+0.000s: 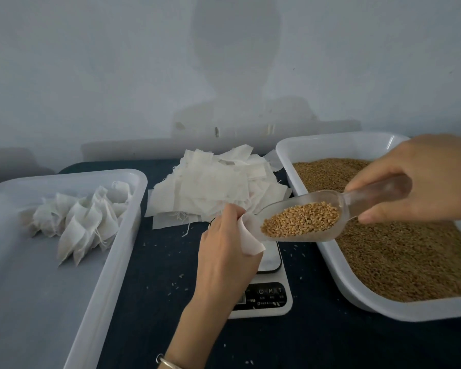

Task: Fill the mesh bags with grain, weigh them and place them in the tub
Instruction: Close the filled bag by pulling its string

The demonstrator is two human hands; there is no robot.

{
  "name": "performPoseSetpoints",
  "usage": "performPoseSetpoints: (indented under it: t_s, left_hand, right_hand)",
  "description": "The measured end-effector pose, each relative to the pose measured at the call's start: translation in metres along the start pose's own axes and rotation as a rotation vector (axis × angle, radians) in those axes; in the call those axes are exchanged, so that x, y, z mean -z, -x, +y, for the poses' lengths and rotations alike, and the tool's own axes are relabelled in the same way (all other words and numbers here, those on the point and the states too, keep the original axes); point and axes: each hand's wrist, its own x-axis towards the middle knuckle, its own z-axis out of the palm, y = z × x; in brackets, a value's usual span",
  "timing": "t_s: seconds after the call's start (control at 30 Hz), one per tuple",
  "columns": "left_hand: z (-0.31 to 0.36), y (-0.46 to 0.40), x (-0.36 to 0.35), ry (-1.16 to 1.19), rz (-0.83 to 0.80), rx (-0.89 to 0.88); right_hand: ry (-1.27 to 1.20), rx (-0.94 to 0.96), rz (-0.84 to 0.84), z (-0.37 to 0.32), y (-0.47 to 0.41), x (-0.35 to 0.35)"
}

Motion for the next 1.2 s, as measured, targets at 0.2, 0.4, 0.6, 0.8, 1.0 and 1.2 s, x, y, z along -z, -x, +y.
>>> performPoseSetpoints:
  t_s: [0.2, 0.4, 0.6, 0.8, 1.0, 1.2]
  left_hand:
    - [0.0, 0.002, -0.005, -0.022, -0.007, -0.024]
    - [-0.002, 0.001, -0.006, -0.013, -0.043, -0.02]
    - [-0.001, 0.004, -0.008, 0.017, -0.063, -0.018]
    - [-0.003, 0.005, -0.008, 0.057, -0.064, -0.033]
    - [-0.003, 0.005, -0.006, 0.088, -0.088, -0.005]
    - [-0.005, 0.005, -0.008, 0.129, -0.098, 0.019]
  right_hand:
    - [0.068, 0.009, -0.035, -0.005, -0.004, 0.004]
    - [0.113, 0.008, -0.056, -0.007, -0.006, 0.008]
    - [0.146, -0.006, -0.07, -0.01, -0.006, 0.011]
    - [0.163, -0.002, -0.073, -0.011, -0.007, 0.011]
    - [0.184, 0.003, -0.076, -0.007, -0.008, 0.009]
    - [0.135, -0.004, -0.067, -0.006, -0.007, 0.008]
